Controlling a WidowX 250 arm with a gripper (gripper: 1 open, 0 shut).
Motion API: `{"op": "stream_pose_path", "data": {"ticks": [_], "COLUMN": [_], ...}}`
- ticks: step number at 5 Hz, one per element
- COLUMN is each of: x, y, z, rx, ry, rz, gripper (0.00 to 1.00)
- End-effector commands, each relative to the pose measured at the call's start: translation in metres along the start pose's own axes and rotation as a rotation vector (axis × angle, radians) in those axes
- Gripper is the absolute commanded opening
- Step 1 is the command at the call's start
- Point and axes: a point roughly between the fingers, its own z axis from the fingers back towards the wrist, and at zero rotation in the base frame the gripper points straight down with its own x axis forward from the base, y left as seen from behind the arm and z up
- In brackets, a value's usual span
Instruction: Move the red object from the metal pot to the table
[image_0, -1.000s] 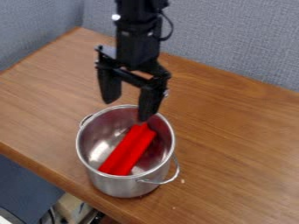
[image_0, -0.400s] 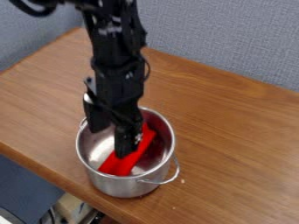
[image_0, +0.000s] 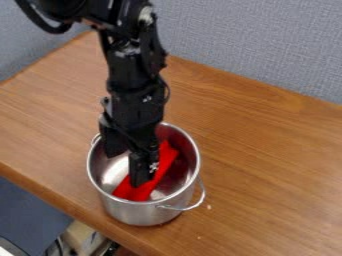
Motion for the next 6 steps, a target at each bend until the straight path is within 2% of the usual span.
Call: {"op": "stream_pose_path", "data": {"ticks": [1,2,3,4,5,6], "x": [-0.008,-0.011,-0.008,-0.006,-0.010,-0.014], "y": [0.013,0.022,0.019,0.018,0.020,0.024], "z": [-0.004,-0.007,-0.013,-0.015,-0.014,-0.018], "rx": [0.003,0.000,-0.001,0.001,0.002,-0.002], "ry": [-0.010,-0.023,-0.028,-0.032,-0.035,-0.031], "rz": [0.082,0.153,0.156,0.169,0.195,0.225], "gripper": [1.00,1.00,0.00,1.00,1.00,0.00]}}
